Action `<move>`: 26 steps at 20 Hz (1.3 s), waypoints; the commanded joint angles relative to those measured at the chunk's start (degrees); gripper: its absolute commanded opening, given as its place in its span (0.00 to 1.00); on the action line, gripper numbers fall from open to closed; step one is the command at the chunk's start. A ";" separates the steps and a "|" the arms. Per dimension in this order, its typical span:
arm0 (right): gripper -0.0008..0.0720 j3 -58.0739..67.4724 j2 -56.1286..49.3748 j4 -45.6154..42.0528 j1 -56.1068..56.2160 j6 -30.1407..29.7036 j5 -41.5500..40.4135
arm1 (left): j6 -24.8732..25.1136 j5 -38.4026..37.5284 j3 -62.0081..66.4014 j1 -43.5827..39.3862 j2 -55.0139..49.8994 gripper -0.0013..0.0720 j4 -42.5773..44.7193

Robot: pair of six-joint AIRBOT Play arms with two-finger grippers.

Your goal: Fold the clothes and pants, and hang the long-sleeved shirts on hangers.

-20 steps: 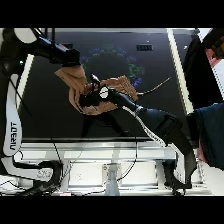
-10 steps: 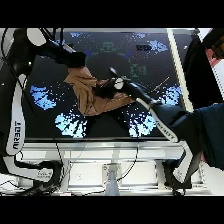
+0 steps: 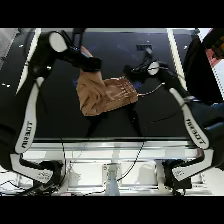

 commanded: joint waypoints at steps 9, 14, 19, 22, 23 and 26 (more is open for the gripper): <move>0.07 -0.28 10.71 -3.80 -20.68 -8.52 6.16 | -4.59 24.44 0.00 -15.72 -13.51 0.04 -3.04; 0.07 -0.28 10.67 -5.18 -22.75 -19.96 9.64 | -4.81 25.44 0.02 -16.52 -16.24 1.00 -3.02; 0.07 -0.28 10.67 -5.70 -22.77 -31.28 8.41 | -4.79 25.88 0.04 -13.84 -13.68 1.00 -3.02; 0.07 -0.28 10.67 -7.87 -22.88 -31.28 6.82 | -4.76 23.45 0.04 -11.63 -11.50 0.80 0.04; 0.07 -0.28 10.64 -8.09 -23.12 -31.28 6.71 | -4.76 22.25 0.04 -10.91 -11.26 0.58 1.79; 0.07 -0.28 10.56 -8.13 -24.39 -31.28 6.58 | -4.74 20.15 0.02 -9.42 -12.11 0.04 3.08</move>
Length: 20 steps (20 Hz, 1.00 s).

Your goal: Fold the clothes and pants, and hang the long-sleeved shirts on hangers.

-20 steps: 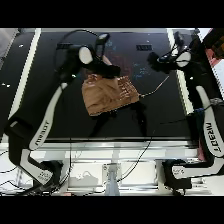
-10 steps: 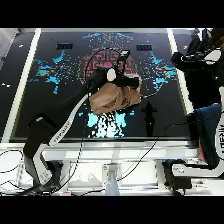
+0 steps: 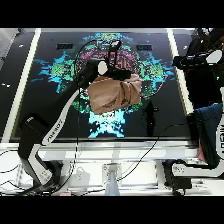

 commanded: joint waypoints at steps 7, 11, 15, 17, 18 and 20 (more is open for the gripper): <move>0.07 0.02 -0.70 -0.59 -1.38 -0.79 0.35 | -3.58 -1.77 0.02 -1.27 -5.79 0.03 11.78; 0.07 0.02 -3.48 0.33 -1.38 3.91 1.46 | -3.58 -1.84 0.02 -5.62 -6.10 0.04 8.15; 0.07 0.02 -3.98 1.46 -1.38 3.87 2.27 | -3.56 -7.08 0.02 -9.05 -5.05 0.04 3.45; 0.07 0.02 -3.98 1.44 -1.38 3.85 1.97 | -0.98 -11.43 0.02 -10.36 -3.37 0.03 1.90; 0.07 0.02 -3.98 1.44 -1.38 3.85 1.62 | -0.26 -13.51 0.02 -10.80 -2.10 0.03 3.48; 0.42 0.02 -3.98 1.42 -1.38 3.87 0.33 | -0.39 -17.66 0.02 -10.88 1.31 0.03 8.07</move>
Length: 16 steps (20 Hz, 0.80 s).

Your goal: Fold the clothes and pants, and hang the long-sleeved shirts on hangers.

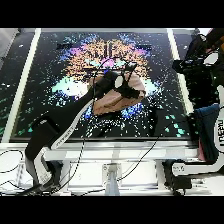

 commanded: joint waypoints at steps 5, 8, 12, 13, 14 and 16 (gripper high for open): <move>0.54 0.04 -1.86 6.51 -0.02 0.20 -2.49 | 1.11 -12.07 0.02 0.26 14.86 0.04 16.70; 0.54 0.63 -7.43 20.79 -0.02 -5.84 5.99 | 1.09 -12.02 0.02 1.27 19.69 0.04 22.58; 0.71 0.66 -16.15 34.07 0.15 -11.32 12.98 | 1.09 -12.70 0.02 2.56 21.53 0.04 22.75; 0.74 0.66 -18.03 34.60 0.15 -11.32 13.81 | 1.11 -13.14 0.00 2.56 21.46 0.04 22.75; 0.77 0.68 -19.50 34.58 0.15 -11.50 14.91 | 1.11 -13.42 0.00 2.56 21.46 0.04 22.73; 0.83 0.74 -22.03 35.17 0.15 -11.85 16.76 | 1.11 -13.53 0.00 2.56 21.46 0.04 22.73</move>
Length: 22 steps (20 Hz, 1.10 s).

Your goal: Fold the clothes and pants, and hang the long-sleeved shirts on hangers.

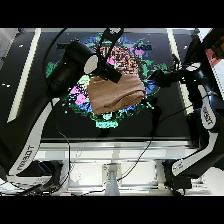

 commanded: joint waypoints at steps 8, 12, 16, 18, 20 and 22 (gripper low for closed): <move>0.95 3.93 -9.77 6.08 5.70 -1.49 4.85 | 0.02 -0.76 0.00 0.20 0.55 0.04 0.83; 0.95 5.35 -12.04 5.18 11.50 2.95 1.75 | 0.02 -2.21 0.00 0.20 0.55 0.04 0.83; 0.94 5.40 -13.46 8.44 16.50 6.05 1.03 | 0.02 -3.54 0.00 0.20 0.55 0.04 0.83; 0.90 5.40 -13.62 8.68 19.12 5.92 1.16 | 0.02 -3.65 0.00 0.20 0.55 0.04 0.85; 0.58 5.40 -13.57 9.79 21.59 4.22 0.46 | 0.02 -3.65 0.00 0.22 0.55 0.04 0.87; 0.07 5.40 -13.53 11.52 22.88 0.46 0.09 | 0.04 -3.65 0.00 0.22 0.57 0.04 0.87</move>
